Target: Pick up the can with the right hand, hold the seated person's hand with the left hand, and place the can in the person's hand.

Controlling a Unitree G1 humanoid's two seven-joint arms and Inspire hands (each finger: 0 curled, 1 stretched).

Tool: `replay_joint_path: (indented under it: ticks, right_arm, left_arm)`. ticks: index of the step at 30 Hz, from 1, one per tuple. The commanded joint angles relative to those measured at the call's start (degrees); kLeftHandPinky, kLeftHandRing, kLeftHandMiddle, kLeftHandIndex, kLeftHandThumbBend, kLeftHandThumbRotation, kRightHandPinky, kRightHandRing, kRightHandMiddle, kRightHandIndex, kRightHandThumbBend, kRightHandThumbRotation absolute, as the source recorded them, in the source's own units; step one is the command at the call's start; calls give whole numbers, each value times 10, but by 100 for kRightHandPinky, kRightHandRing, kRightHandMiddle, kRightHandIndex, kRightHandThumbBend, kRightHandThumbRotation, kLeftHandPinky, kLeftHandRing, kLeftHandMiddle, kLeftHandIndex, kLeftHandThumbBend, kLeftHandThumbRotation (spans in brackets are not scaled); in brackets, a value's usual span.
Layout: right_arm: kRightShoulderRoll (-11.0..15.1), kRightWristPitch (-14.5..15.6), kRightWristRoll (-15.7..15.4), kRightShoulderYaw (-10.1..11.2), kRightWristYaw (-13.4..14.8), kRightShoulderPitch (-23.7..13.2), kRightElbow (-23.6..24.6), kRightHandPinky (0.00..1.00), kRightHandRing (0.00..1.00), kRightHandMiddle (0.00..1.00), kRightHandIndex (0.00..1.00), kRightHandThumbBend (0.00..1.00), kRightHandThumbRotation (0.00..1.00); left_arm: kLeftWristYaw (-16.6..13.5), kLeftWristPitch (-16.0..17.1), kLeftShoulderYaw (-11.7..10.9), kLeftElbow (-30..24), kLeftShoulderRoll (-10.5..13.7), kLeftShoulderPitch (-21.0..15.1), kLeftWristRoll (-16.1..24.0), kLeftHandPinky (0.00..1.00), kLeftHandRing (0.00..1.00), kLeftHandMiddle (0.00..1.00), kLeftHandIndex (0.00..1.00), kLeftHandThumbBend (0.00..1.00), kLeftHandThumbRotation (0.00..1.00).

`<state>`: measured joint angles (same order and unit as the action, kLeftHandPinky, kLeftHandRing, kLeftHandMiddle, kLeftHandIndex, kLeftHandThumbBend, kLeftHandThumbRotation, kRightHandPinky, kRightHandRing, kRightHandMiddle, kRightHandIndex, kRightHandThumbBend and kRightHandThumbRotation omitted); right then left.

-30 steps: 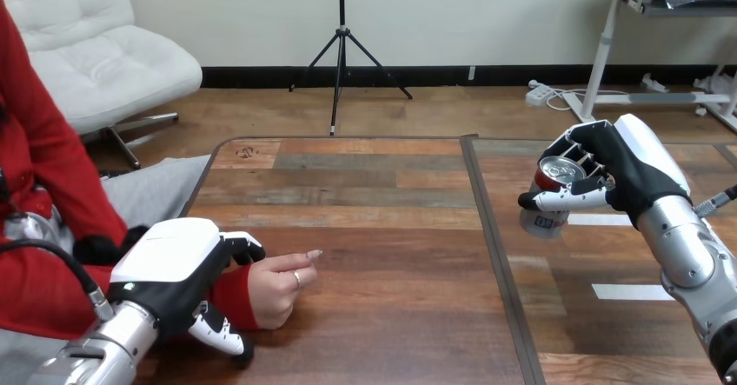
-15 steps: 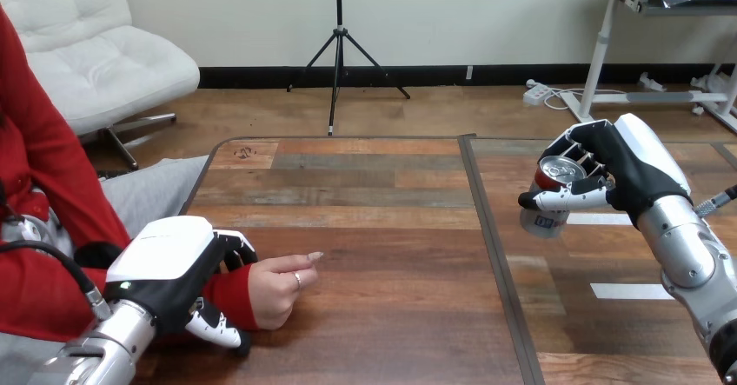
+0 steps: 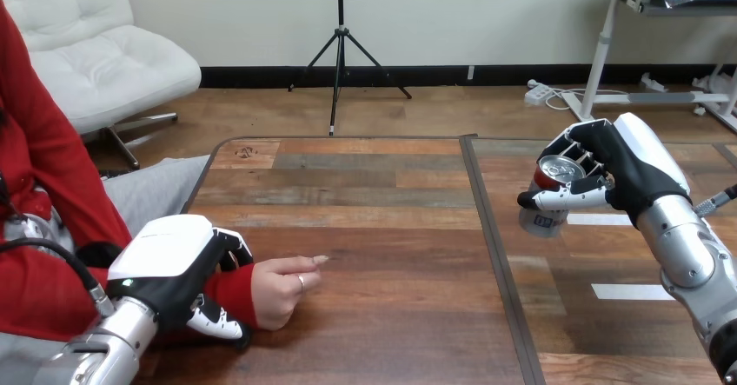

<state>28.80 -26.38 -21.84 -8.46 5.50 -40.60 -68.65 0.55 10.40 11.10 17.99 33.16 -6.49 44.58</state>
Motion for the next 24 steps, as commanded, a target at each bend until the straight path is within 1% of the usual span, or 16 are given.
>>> replay_joint_path:
  ticks: [1, 6, 9, 13, 18, 24]
  right_arm:
    - [7, -14, 14, 14, 12, -30, 40, 37, 41, 45, 48, 72, 0]
    - [8, -17, 14, 14, 12, -29, 41, 37, 41, 45, 48, 72, 0]
    - [9, -17, 13, 14, 14, -28, 44, 37, 41, 45, 48, 72, 0]
    - [9, -16, 13, 14, 13, -28, 46, 38, 41, 46, 48, 72, 0]
    - [10, -20, 13, 15, 15, -27, 46, 38, 41, 46, 47, 72, 0]
    - [10, -23, 14, 16, 16, -27, 46, 37, 41, 45, 47, 72, 0]
  left_arm:
    - [-9, -20, 15, 13, 1, -31, 15, 49, 58, 63, 62, 88, 0]
    - [-9, -35, 24, 13, 3, -33, 27, 50, 60, 65, 63, 88, 1]
    - [-9, -39, 28, 14, 5, -35, 29, 51, 61, 66, 64, 88, 1]
    - [-3, -53, 33, 10, 9, -36, 34, 53, 63, 67, 65, 89, 2]
    - [2, -62, 39, 7, 13, -39, 42, 54, 64, 68, 67, 90, 4]
    - [-1, -68, 44, 11, 16, -41, 50, 55, 64, 68, 67, 90, 8]
